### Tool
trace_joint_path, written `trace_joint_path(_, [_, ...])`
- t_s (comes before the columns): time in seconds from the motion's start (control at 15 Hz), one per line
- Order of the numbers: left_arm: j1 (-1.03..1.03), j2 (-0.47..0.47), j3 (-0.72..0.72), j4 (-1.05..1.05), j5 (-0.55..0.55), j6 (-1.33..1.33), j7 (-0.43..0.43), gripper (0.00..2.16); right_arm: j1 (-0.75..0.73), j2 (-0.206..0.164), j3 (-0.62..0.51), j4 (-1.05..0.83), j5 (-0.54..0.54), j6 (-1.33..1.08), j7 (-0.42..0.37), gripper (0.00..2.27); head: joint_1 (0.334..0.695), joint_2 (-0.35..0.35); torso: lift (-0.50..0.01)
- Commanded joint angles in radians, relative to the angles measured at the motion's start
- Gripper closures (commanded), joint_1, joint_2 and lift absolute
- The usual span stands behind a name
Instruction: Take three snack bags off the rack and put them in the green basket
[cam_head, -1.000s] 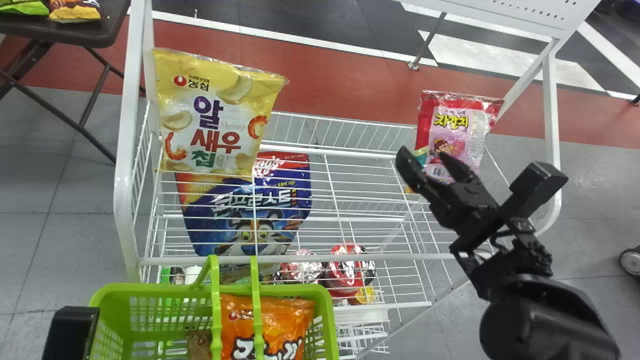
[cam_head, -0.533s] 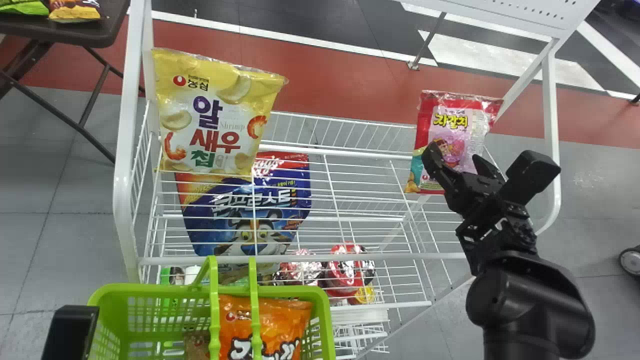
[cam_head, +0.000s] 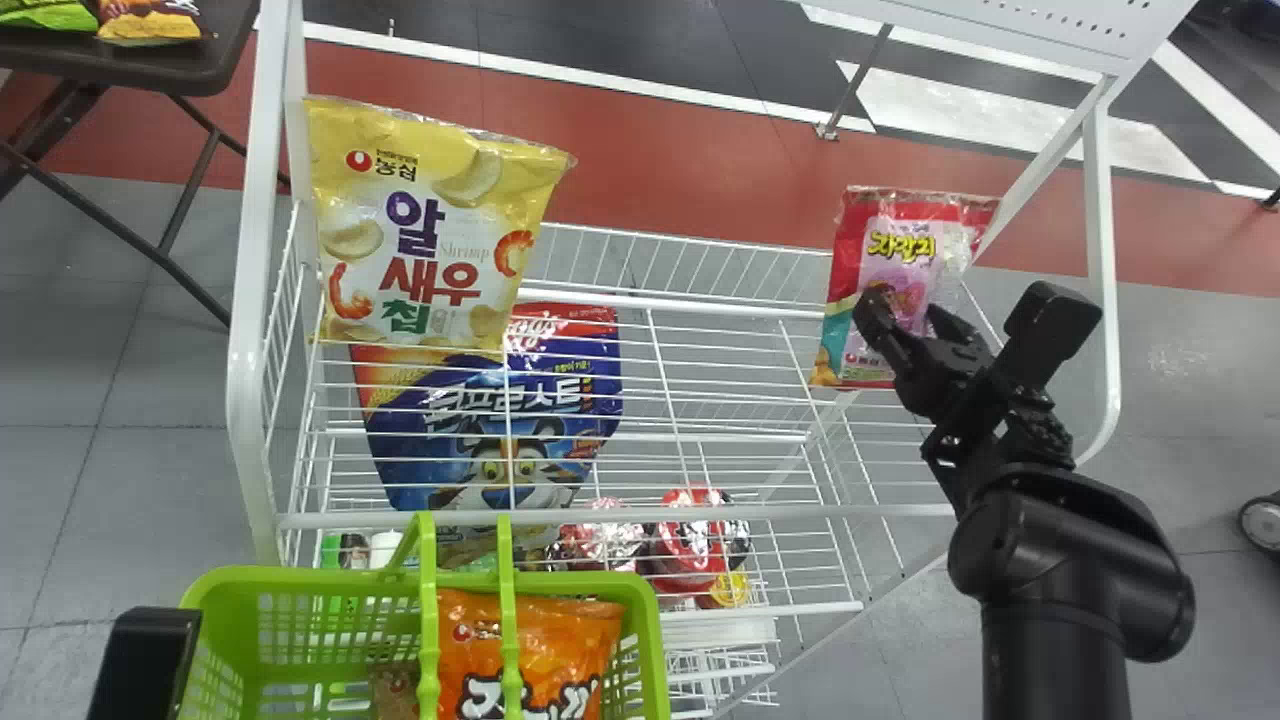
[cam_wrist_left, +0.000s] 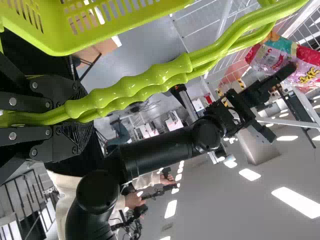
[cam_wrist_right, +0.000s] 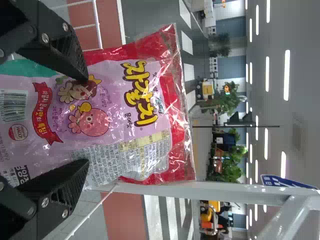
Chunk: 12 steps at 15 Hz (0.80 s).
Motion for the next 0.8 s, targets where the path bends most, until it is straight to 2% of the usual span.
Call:
trace_joint_path(0.0, [-0.002,-0.001,0.001,0.005,0.001,0.0,-0.001,1.67,0.019,0.001,-0.01,-0.037,-0.023,0.027,0.026,2.24,0.695,-0.35,-0.023])
trace_joint_path(0.47, [-0.007,0.0,-0.002,0.003,0.001,0.006,0.0,1.67,0.095,0.006,-0.051,-0.119,-0.123,0.027,0.053,2.24,0.695,-0.35,-0.023])
trace_joint_path(0.73, [-0.008,0.0,0.0,0.002,0.001,0.006,0.002,1.67,0.241,0.013,-0.053,-0.36,-0.256,0.11,0.065,2.24,0.695,-0.35,-0.023])
